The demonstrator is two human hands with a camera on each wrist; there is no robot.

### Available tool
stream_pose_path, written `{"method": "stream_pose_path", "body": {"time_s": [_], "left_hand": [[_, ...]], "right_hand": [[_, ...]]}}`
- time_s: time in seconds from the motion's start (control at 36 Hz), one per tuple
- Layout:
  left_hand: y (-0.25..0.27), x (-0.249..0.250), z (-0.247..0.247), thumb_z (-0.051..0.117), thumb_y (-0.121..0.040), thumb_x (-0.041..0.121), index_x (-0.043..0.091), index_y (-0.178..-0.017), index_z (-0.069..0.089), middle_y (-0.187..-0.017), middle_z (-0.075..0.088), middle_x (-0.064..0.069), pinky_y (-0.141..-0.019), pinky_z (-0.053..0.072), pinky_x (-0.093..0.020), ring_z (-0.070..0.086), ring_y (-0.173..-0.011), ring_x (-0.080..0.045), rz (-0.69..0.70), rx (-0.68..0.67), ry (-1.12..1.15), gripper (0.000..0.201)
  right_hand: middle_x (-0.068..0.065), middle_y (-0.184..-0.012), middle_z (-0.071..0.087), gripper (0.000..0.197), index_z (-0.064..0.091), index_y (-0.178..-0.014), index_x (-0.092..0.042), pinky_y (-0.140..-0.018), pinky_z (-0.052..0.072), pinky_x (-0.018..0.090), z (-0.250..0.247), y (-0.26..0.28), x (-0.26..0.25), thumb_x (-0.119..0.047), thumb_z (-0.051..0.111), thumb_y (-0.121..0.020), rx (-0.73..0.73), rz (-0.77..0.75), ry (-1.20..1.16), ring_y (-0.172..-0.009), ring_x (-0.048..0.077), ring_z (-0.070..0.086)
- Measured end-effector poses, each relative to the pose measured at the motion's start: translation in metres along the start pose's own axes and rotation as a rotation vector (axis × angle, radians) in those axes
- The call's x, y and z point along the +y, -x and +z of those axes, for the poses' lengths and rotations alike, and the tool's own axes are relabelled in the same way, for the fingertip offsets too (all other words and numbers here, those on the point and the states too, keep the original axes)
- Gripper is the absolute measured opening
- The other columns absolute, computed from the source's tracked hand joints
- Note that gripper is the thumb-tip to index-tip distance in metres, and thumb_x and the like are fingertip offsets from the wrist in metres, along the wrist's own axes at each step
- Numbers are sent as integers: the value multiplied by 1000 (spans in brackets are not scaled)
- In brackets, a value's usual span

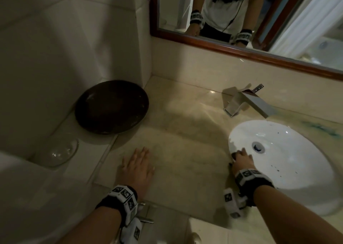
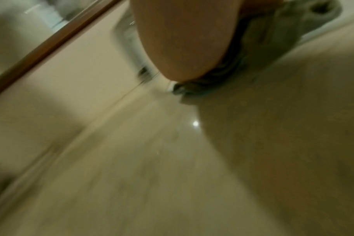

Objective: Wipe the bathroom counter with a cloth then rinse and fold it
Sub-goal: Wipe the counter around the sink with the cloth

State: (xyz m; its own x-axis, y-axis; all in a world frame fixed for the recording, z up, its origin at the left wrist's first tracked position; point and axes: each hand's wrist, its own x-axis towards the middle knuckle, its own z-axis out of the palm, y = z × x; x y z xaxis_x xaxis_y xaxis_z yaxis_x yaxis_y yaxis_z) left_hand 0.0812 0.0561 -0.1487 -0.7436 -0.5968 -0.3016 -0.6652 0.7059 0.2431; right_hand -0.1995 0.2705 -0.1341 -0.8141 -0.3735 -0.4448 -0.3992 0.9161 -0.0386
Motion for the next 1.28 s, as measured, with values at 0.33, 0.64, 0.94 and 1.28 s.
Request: {"method": "stream_pose_path", "body": {"time_s": [0.33,0.64,0.94,1.28], "left_hand": [[19,-17,-6,-7,-78,50,24,-152,0,-160,-5,8,-116,-7,-46,-8,-147,-14,-94,-30,-7,79],[34,-19,-11,20,-101,37,22,-152,-2,-160,-8,6,-117,-3,-46,-7,-147,-14,-91,65,42,57],[49,-3,-7,1,-82,47,23,-152,-4,-159,-10,8,-115,-8,-46,-9,-146,-13,-28,3,13,74],[62,-18,-11,2,-89,47,23,-152,-6,-159,-12,8,-116,-7,-48,-12,-146,-13,-5,10,0,68]], "right_hand": [[9,-158,10,71,17,-149,-13,-119,12,40,-11,60,-123,-27,53,-91,111,-345,-102,-145,30,11],[-8,-159,-13,67,1,-151,-26,-117,-5,44,85,135,-184,-33,39,-96,-45,-790,116,-145,26,-17],[1,-160,-5,71,12,-151,-23,-118,-2,36,55,100,-54,-24,52,-92,122,-466,18,-147,30,-8],[15,-147,31,58,34,-139,-5,-113,24,43,-4,64,-43,-25,55,-89,114,4,-59,-129,39,32]]}}
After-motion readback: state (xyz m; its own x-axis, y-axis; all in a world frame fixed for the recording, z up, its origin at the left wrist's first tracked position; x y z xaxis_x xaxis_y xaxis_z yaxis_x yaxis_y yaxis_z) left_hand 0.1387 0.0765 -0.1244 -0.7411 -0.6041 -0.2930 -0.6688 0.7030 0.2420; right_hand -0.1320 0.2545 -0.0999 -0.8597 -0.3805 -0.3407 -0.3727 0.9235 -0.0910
